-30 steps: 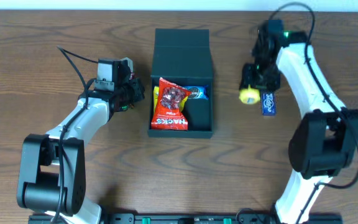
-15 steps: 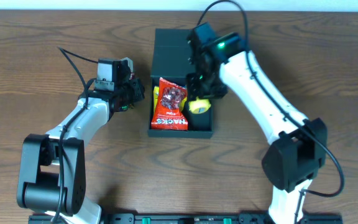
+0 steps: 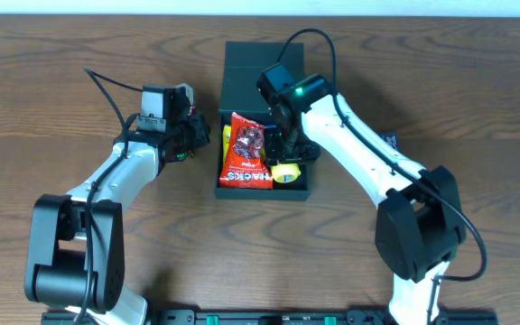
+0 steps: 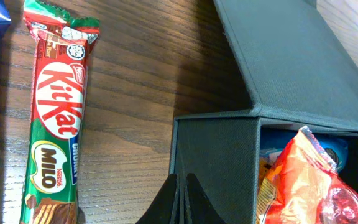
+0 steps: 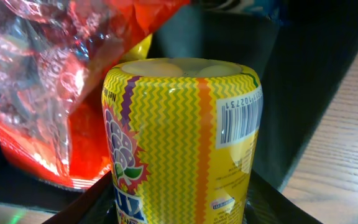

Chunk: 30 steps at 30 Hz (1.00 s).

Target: Pack container

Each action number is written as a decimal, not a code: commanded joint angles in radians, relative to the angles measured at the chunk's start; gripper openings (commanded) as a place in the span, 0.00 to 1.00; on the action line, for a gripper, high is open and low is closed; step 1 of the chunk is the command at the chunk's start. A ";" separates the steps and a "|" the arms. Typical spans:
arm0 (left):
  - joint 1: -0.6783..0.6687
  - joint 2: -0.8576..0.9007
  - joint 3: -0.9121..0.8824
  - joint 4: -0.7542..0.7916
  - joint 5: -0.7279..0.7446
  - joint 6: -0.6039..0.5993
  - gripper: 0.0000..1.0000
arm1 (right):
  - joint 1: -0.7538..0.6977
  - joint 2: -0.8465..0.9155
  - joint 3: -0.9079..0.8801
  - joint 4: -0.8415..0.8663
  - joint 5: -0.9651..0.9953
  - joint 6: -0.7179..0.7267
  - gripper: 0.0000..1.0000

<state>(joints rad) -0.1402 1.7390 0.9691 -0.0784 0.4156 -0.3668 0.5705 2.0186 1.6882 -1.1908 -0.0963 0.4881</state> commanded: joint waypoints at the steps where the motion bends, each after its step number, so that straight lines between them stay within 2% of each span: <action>1: 0.000 -0.018 0.016 0.000 0.004 0.004 0.06 | 0.020 -0.022 -0.002 0.012 0.011 0.021 0.59; 7: 0.000 -0.018 0.015 0.000 0.004 0.004 0.06 | 0.015 -0.022 -0.002 0.014 0.014 0.019 0.75; 13: 0.000 -0.018 0.015 0.000 0.004 0.004 0.06 | -0.001 -0.029 0.026 -0.007 0.021 0.004 0.74; 17: 0.000 -0.018 0.016 0.000 0.004 0.004 0.06 | -0.029 -0.033 0.108 -0.071 0.125 0.004 0.70; 19: 0.000 -0.018 0.015 0.001 0.003 0.004 0.06 | -0.043 -0.033 0.132 -0.089 0.174 0.003 0.57; 22: 0.000 -0.018 0.015 0.001 0.003 0.004 0.06 | -0.059 -0.032 0.129 -0.084 0.167 -0.039 0.12; 23: 0.000 -0.018 0.015 0.001 0.003 0.004 0.06 | -0.059 -0.031 0.124 -0.081 0.167 -0.043 0.02; 30: 0.000 -0.018 0.015 0.001 0.003 0.004 0.06 | -0.017 -0.008 0.070 -0.005 0.100 -0.094 0.01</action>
<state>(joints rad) -0.1402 1.7390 0.9691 -0.0780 0.4156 -0.3668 0.5327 2.0090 1.7786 -1.2053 0.0269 0.4240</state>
